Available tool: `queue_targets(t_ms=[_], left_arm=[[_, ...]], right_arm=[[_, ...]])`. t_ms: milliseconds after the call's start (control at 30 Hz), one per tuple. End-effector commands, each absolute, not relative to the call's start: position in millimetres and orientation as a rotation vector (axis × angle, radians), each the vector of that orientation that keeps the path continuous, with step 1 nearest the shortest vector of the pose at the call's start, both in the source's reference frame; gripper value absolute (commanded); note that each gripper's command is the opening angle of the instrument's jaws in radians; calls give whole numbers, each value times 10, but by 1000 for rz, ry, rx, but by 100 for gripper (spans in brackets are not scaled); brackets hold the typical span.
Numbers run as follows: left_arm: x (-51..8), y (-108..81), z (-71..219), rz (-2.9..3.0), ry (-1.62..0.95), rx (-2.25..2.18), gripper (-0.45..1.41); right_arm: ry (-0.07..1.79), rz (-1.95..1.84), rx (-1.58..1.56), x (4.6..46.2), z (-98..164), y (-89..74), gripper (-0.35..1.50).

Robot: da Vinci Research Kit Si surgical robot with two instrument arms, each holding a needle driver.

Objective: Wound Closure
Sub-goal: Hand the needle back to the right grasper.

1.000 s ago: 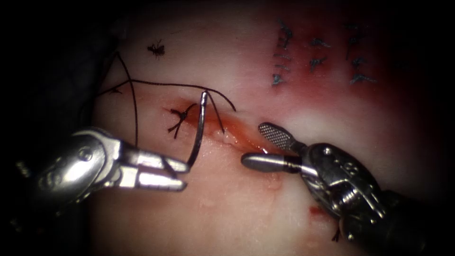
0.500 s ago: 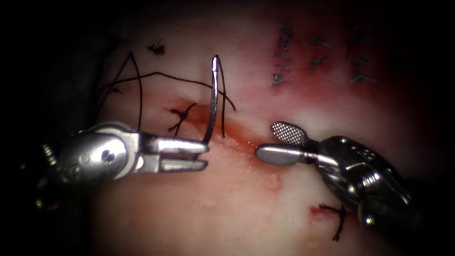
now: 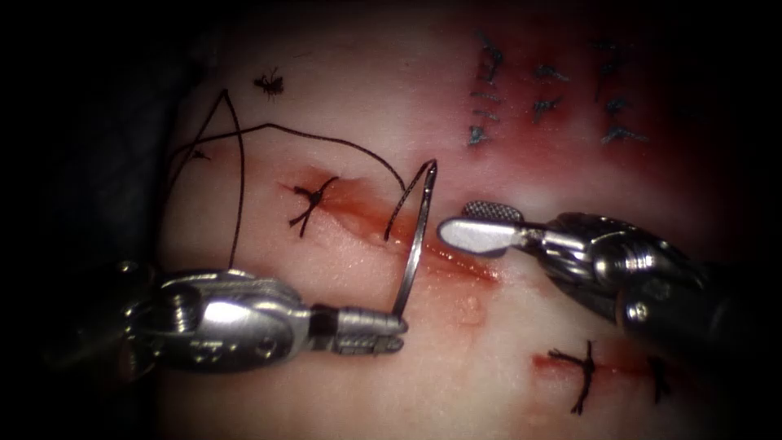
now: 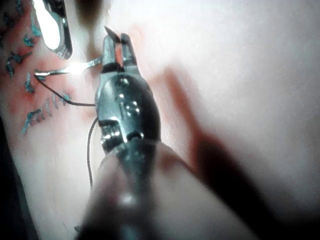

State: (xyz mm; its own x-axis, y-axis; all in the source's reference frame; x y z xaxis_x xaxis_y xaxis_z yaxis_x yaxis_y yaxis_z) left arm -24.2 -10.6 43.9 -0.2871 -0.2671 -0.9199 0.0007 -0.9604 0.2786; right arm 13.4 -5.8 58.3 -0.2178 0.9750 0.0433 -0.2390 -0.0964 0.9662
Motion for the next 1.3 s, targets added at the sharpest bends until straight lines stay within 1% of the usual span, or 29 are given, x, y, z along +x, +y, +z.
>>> queue_targets(t_ms=[33,167,400,533,700,733,767,800,867,933,967,1000,1033,1067,1100,1167,1300], left_arm=[[-245,-99,443,-2365,-354,1783,-35],[-244,-100,442,-2367,-360,1786,-35],[-248,-102,438,-2368,-366,1792,-35],[-250,-102,437,-2368,-370,1796,-35],[-251,-103,436,-2367,-373,1799,-35],[-251,-103,436,-2368,-373,1799,-35],[-251,-103,436,-2368,-374,1799,-35],[-252,-103,435,-2369,-374,1798,-35],[-253,-104,434,-2364,-372,1803,-35],[-254,-106,433,-2367,-373,1800,-35],[-254,-106,432,-2368,-374,1799,-27],[-255,-108,431,-2400,-338,1828,27],[-256,-110,430,-2452,-279,1873,44],[-256,-112,428,-2495,-253,1885,51],[-255,-113,427,-2557,-215,1901,63],[-254,-114,422,-2652,-164,1937,78],[-237,-110,415,-2739,-59,1996,78]], right_arm=[[1126,1525,960,147,592,-55,98],[1126,1523,971,155,597,-58,99],[1129,1537,976,169,601,-61,94],[1133,1541,980,177,602,-61,88],[1134,1539,979,177,603,-62,74],[1134,1539,979,176,603,-62,64],[1134,1539,979,176,603,-62,62],[1132,1543,983,176,603,-62,47],[1105,1537,988,175,603,-64,-35],[1060,1557,958,172,603,-62,-35],[1057,1564,949,171,604,-61,-35],[1049,1572,937,169,604,-58,-35],[1052,1581,937,168,605,-57,-35],[1050,1586,932,166,606,-56,-35],[1050,1584,925,165,606,-54,-35],[1072,1589,885,159,608,-48,-35],[1121,1567,787,148,610,-36,-35]])
